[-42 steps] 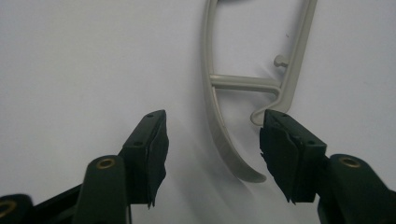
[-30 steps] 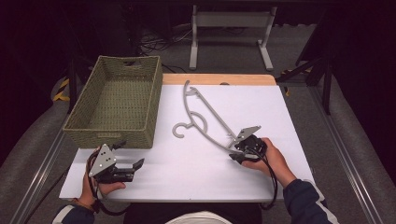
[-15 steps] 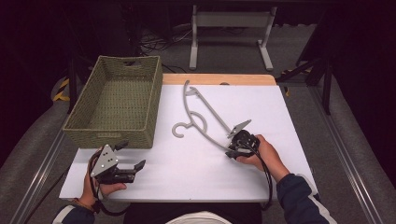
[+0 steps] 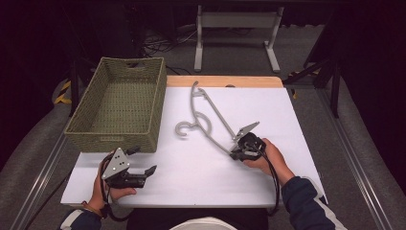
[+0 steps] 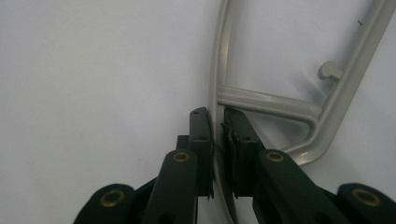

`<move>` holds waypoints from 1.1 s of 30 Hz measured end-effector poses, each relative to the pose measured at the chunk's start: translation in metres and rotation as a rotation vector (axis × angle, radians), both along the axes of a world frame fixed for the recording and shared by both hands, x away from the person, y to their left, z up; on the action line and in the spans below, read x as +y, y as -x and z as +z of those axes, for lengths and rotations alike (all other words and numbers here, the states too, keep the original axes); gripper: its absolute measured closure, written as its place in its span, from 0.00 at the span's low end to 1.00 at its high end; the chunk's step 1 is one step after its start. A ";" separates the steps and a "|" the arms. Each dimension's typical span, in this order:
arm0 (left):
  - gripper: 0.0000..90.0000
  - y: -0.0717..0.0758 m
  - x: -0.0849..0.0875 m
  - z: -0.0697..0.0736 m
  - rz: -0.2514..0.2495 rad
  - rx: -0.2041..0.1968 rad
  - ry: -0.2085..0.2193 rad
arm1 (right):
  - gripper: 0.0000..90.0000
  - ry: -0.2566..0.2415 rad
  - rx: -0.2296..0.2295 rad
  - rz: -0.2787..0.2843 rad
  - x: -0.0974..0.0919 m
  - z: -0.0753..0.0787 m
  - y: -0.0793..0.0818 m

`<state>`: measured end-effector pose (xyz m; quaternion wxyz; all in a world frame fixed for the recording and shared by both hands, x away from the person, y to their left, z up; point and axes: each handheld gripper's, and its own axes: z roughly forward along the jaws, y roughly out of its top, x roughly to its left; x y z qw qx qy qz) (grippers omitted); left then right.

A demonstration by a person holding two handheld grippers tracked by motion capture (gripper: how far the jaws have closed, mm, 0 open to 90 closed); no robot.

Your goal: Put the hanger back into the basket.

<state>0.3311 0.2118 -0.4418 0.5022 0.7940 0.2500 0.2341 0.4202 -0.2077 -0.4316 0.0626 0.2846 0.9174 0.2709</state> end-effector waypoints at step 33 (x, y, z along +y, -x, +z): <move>0.28 -0.090 -0.144 -0.011 -0.177 0.302 0.343 | 0.92 -0.565 -0.033 -0.071 -0.023 0.022 0.014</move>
